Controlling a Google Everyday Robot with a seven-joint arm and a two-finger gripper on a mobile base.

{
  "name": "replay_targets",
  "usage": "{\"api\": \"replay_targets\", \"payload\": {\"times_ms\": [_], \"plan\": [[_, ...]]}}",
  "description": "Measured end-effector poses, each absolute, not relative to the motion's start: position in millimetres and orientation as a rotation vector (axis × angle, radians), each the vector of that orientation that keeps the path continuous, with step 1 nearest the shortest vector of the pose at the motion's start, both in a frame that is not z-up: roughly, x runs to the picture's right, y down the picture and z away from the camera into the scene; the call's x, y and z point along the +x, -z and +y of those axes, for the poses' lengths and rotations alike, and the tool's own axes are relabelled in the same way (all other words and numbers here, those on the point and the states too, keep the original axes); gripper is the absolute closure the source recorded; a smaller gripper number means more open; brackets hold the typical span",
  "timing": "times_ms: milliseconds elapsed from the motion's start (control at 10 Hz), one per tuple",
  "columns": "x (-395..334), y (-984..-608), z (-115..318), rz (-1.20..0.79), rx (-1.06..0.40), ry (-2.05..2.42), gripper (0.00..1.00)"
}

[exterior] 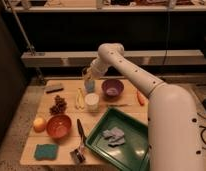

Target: Stack cups on top of each other

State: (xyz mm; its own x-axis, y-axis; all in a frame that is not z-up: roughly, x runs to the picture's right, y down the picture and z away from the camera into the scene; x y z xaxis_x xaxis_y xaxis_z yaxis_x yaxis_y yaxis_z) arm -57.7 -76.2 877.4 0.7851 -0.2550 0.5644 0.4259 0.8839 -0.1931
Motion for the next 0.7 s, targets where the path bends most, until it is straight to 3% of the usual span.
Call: {"api": "replay_targets", "payload": {"times_ms": [700], "plan": [[-65.1, -909.5, -57.7, -0.523, -0.358, 0.401, 1.0]]}}
